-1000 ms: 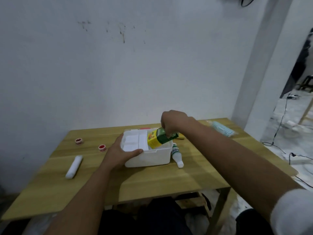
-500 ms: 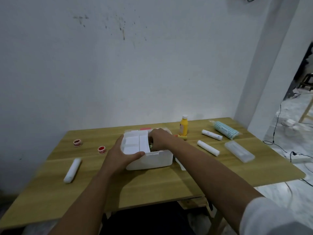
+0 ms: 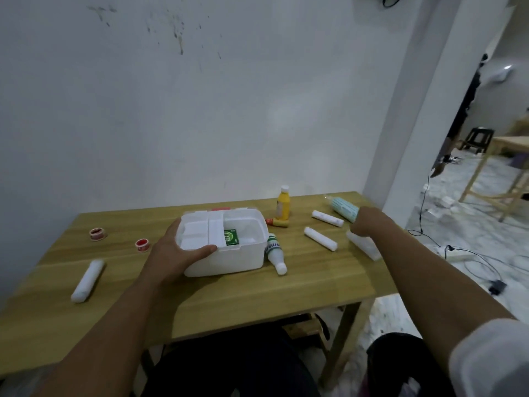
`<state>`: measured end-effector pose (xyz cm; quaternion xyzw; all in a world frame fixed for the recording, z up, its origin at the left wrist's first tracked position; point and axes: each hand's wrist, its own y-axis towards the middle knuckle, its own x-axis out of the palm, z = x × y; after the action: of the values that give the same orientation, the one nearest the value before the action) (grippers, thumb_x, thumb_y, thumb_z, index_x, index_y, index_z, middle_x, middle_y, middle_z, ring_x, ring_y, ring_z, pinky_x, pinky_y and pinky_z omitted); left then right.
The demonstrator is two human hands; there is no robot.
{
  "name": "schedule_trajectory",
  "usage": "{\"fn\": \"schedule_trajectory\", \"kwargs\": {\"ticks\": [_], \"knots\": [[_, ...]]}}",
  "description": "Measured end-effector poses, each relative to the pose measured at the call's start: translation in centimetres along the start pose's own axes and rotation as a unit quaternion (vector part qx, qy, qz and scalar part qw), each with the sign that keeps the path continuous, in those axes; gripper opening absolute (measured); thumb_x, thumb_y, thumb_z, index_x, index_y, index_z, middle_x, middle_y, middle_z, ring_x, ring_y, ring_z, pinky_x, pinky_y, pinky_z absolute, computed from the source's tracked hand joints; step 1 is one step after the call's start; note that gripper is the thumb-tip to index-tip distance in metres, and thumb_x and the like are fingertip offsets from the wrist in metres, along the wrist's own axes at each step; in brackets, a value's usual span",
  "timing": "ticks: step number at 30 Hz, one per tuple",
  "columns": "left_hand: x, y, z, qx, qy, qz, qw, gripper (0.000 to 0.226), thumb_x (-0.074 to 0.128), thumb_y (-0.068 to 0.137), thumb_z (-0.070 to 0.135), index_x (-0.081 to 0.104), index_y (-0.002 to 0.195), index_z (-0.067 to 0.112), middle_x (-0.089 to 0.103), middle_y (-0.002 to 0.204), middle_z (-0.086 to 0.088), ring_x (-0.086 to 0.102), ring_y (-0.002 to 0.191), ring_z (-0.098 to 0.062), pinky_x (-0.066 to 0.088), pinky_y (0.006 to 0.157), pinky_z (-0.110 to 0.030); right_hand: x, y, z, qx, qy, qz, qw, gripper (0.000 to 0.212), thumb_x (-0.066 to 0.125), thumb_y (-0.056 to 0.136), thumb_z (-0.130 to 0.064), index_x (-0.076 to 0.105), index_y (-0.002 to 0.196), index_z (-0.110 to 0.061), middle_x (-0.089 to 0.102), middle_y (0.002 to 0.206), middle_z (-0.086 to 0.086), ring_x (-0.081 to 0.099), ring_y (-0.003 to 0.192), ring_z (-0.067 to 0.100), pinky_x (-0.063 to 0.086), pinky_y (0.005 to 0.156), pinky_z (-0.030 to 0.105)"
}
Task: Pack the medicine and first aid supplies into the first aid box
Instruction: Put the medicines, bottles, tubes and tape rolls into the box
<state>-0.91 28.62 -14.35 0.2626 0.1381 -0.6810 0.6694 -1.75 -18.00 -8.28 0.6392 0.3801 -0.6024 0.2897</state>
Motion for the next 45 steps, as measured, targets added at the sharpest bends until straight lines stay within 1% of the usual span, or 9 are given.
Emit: {"fn": "schedule_trajectory", "kwargs": {"ticks": [2, 4, 9, 13, 16, 23, 27, 35, 45], "knots": [[0.0, 0.0, 0.0, 0.003, 0.004, -0.001, 1.0, 0.127, 0.078, 0.044, 0.086, 0.034, 0.153, 0.037, 0.051, 0.15, 0.01, 0.052, 0.128, -0.02, 0.052, 0.095, -0.044, 0.8, -1.1, 1.6, 0.019, -0.009, -0.053, 0.998, 0.064, 0.068, 0.084, -0.044, 0.054, 0.136, -0.009, 0.061, 0.13, 0.011, 0.059, 0.104, 0.026, 0.051, 0.09, 0.034], [0.1, 0.0, 0.1, 0.0, 0.005, -0.002, 1.0, 0.127, 0.079, 0.046, 0.085, 0.033, 0.154, 0.037, 0.05, 0.151, 0.009, 0.051, 0.128, -0.02, 0.052, 0.095, -0.044, 1.2, -2.0, 2.1, 0.025, -0.01, -0.082, 0.996, 0.052, 0.061, 0.09, -0.035, 0.057, 0.131, -0.004, 0.061, 0.132, 0.015, 0.058, 0.106, 0.027, 0.048, 0.089, 0.034], [0.1, -0.5, 0.5, -0.003, -0.012, 0.008, 1.0, 0.119, 0.085, 0.052, 0.075, 0.035, 0.154, 0.038, 0.052, 0.149, 0.009, 0.052, 0.122, -0.016, 0.051, 0.09, -0.039, -0.5, -2.7, 1.5, 0.0, 0.032, -0.014, 0.999, 0.043, 0.075, 0.08, -0.032, 0.058, 0.112, -0.01, 0.054, 0.087, 0.002, 0.056, 0.088, 0.022, 0.046, 0.073, 0.031], [-0.1, -0.5, 0.7, -0.009, -0.008, -0.003, 1.0, 0.122, 0.081, 0.048, 0.08, 0.034, 0.153, 0.039, 0.051, 0.148, 0.009, 0.049, 0.117, -0.015, 0.052, 0.09, -0.041, -4.1, -2.5, -2.7, -0.1, 0.074, 0.049, 0.991, 0.052, 0.089, 0.065, -0.04, 0.066, 0.1, -0.01, 0.068, 0.097, 0.005, 0.063, 0.085, 0.023, 0.048, 0.064, 0.03], [-0.1, -0.5, 0.5, -0.011, -0.006, 0.002, 1.0, 0.119, 0.084, 0.053, 0.075, 0.034, 0.154, 0.038, 0.051, 0.146, 0.01, 0.049, 0.117, -0.014, 0.051, 0.088, -0.039, -5.8, -3.1, -7.3, -0.202, 0.111, 0.074, 0.97, 0.065, 0.092, 0.067, -0.038, 0.069, 0.123, -0.012, 0.067, 0.125, 0.005, 0.064, 0.111, 0.026, 0.054, 0.089, 0.036], [0.2, -0.7, 1.1, 0.004, -0.007, 0.016, 1.0, 0.103, 0.089, 0.065, 0.057, 0.036, 0.152, 0.039, 0.048, 0.13, 0.02, 0.047, 0.114, -0.01, 0.043, 0.079, -0.03, -4.4, -7.8, -17.6, -0.4, 0.014, 0.01, 0.917, 0.048, 0.092, 0.068, -0.036, 0.073, 0.11, -0.023, 0.069, 0.115, -0.004, 0.063, 0.106, 0.019, 0.054, 0.09, 0.037], [0.0, -0.5, 1.0, -0.001, 0.001, -0.004, 1.0, 0.109, 0.086, 0.061, 0.065, 0.033, 0.153, 0.04, 0.048, 0.135, 0.017, 0.047, 0.117, -0.013, 0.046, 0.076, -0.029, -1.6, -8.7, -21.1, -0.415, -0.059, -0.007, 0.908, 0.046, 0.092, 0.067, -0.039, 0.074, 0.107, -0.026, 0.07, 0.11, -0.006, 0.061, 0.104, 0.018, 0.05, 0.088, 0.041], [0.0, -0.2, 0.6, 0.008, -0.006, -0.004, 1.0, 0.106, 0.087, 0.062, 0.064, 0.033, 0.151, 0.041, 0.051, 0.145, 0.009, 0.048, 0.116, -0.013, 0.049, 0.077, -0.03, 2.8, -9.2, -23.6, -0.446, 0.052, -0.032, 0.893, 0.036, 0.088, 0.074, -0.032, 0.075, 0.102, -0.014, 0.071, 0.102, 0.002, 0.064, 0.092, 0.021, 0.049, 0.068, 0.026], [0.2, -0.4, 1.0, 0.002, -0.009, -0.006, 1.0, 0.121, 0.081, 0.051, 0.076, 0.031, 0.154, 0.038, 0.048, 0.15, 0.006, 0.044, 0.116, -0.012, 0.047, 0.078, -0.03, 2.3, -8.4, -22.8, -0.448, 0.06, -0.054, 0.89, 0.04, 0.087, 0.077, -0.021, 0.077, 0.115, -0.017, 0.068, 0.123, 0.0, 0.061, 0.113, 0.019, 0.049, 0.086, 0.028]]}}
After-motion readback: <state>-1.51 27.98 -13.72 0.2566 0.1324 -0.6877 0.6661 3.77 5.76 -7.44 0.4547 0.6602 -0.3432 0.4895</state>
